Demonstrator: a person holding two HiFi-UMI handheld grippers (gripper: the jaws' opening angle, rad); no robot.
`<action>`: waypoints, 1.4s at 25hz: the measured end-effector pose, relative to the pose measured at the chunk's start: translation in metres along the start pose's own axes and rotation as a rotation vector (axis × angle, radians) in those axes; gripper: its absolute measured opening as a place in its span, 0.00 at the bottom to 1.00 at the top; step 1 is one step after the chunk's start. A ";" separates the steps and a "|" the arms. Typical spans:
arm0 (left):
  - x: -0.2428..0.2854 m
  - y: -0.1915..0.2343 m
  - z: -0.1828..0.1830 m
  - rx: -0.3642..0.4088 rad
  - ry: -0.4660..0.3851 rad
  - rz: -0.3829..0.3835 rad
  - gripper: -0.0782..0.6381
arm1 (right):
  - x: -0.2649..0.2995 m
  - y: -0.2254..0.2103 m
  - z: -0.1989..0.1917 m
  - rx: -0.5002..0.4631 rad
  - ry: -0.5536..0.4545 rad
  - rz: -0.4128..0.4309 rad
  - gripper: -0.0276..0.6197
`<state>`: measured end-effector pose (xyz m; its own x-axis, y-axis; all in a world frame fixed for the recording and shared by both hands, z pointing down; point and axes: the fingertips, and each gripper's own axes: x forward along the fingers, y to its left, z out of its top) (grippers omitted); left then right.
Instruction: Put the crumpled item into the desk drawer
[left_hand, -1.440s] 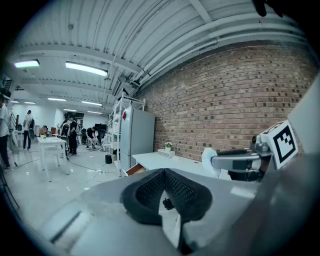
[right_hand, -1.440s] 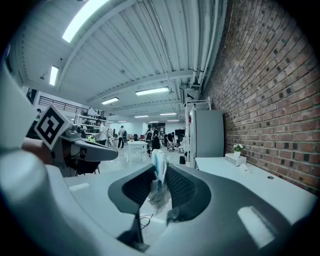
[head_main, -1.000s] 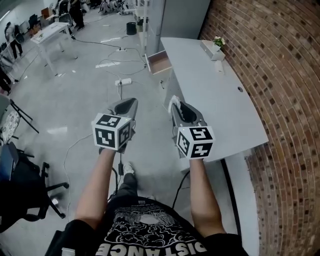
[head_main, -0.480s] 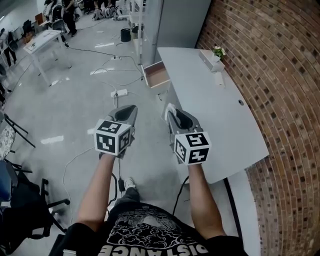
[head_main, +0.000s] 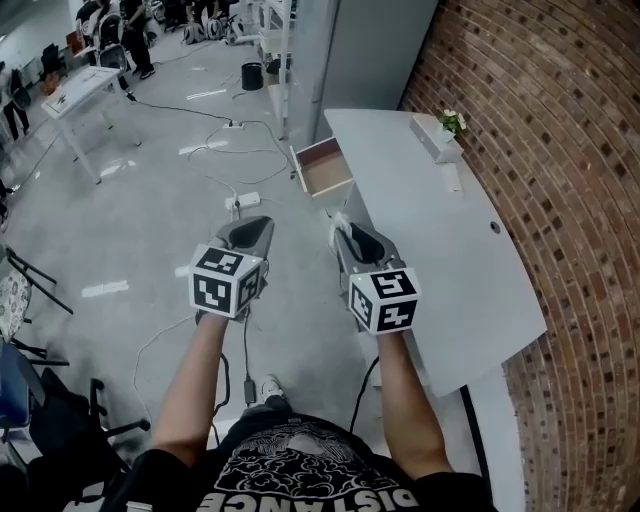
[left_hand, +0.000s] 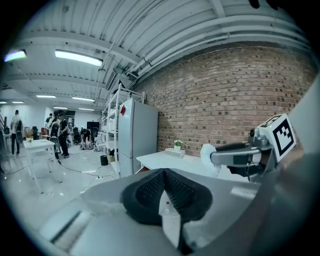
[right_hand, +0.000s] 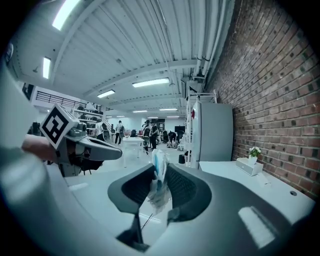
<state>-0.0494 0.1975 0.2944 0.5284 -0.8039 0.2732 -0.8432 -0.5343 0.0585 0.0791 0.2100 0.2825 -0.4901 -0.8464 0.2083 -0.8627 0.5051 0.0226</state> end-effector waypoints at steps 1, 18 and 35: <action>0.002 0.007 0.001 0.004 0.001 -0.004 0.11 | 0.007 0.002 0.002 -0.003 -0.002 -0.001 0.18; 0.036 0.085 0.008 0.010 0.004 -0.072 0.11 | 0.088 0.009 0.014 -0.025 0.010 -0.047 0.17; 0.044 0.118 0.003 0.005 0.014 -0.048 0.11 | 0.124 0.013 0.012 -0.012 -0.004 -0.028 0.17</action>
<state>-0.1257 0.0982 0.3104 0.5668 -0.7735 0.2837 -0.8164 -0.5736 0.0670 0.0058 0.1096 0.2969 -0.4666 -0.8608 0.2032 -0.8744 0.4835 0.0403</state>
